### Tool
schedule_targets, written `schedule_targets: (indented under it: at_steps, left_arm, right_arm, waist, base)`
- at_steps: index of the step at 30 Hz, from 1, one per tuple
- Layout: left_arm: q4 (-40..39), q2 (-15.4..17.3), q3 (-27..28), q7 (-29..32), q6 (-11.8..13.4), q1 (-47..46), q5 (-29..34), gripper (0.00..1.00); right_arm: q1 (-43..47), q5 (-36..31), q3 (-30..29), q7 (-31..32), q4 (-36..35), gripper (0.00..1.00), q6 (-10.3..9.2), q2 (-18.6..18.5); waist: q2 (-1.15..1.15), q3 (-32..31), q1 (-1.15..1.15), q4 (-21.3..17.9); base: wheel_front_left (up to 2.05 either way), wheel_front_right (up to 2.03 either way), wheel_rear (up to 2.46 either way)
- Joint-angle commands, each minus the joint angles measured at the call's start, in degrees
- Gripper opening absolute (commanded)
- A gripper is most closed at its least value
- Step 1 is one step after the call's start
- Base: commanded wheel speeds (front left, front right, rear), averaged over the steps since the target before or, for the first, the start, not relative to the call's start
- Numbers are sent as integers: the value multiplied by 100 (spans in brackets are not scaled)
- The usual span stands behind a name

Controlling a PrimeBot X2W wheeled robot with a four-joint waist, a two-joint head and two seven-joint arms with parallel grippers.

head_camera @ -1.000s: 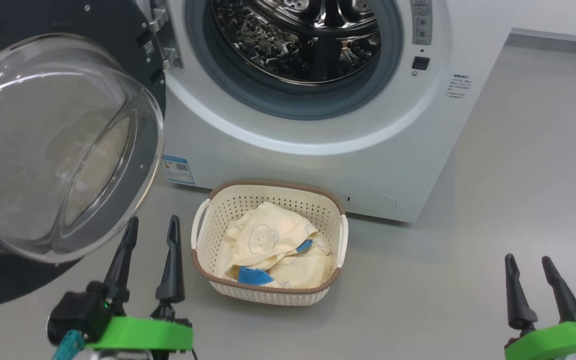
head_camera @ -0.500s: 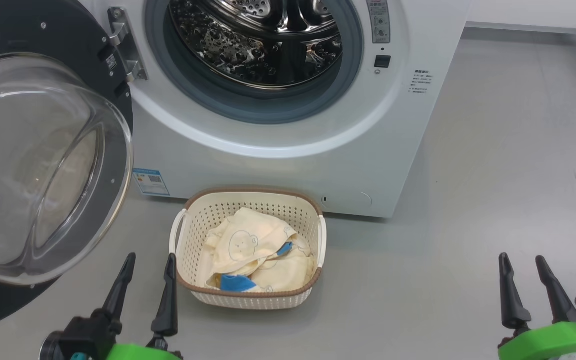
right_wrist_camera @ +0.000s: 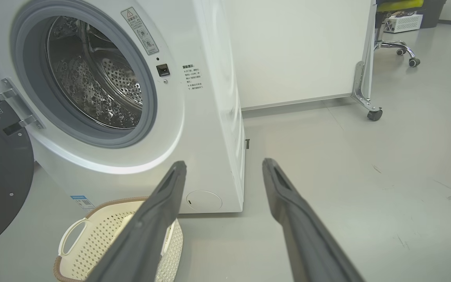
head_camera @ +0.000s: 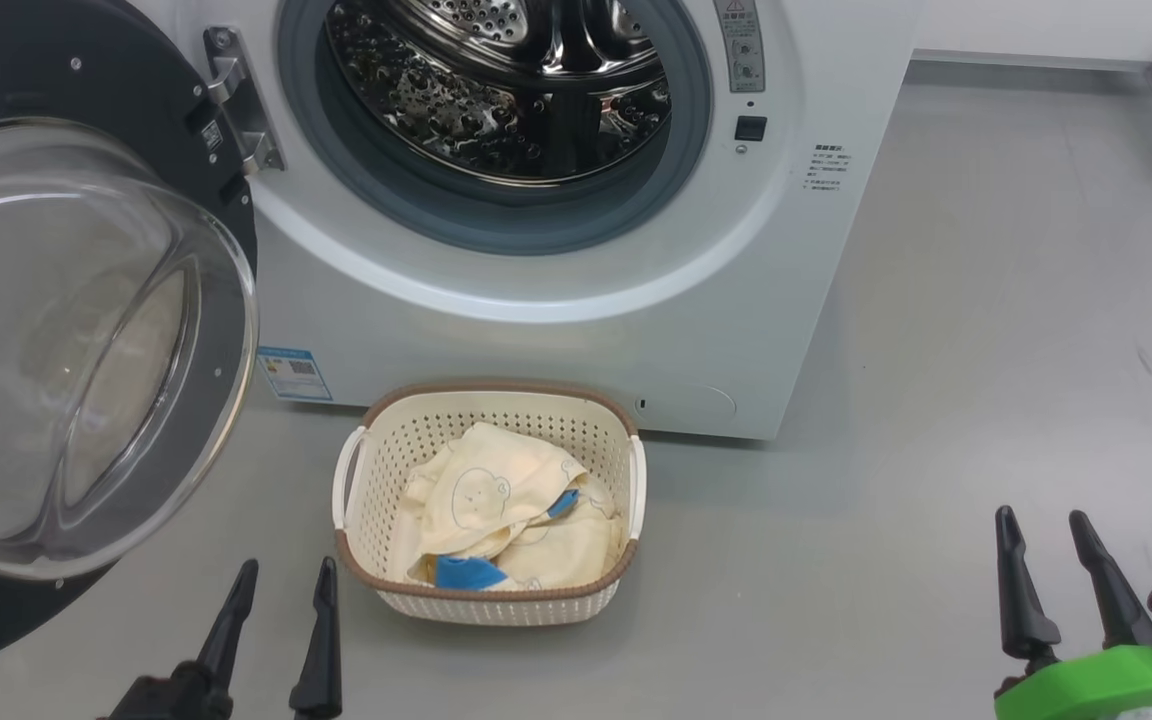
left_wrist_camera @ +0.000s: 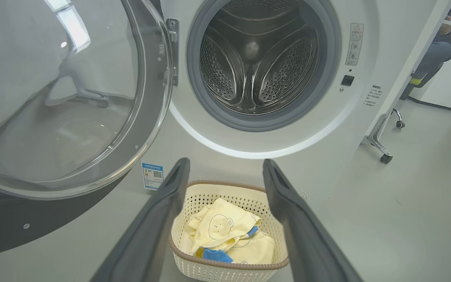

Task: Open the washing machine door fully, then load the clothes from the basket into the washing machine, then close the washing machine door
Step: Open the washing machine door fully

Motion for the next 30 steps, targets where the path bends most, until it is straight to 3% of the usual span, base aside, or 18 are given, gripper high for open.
schedule_targets:
  at_steps: [1, 30]
  left_arm:
    - [-179, 56, 199, -33, 2, -171, 50, 100]
    - [-259, 56, 468, -33, -54, -281, 45, 100]
  right_arm:
    - [-63, -46, 100, -56, -207, 100, -15, -107]
    - [-232, -56, 44, -56, -220, 100, -15, -108]
  waist:
    - [0, 10, 0, 16]
    - [0, 278, 0, -55]
  base:
    - [0, 0, 0]
    - [0, 0, 0]
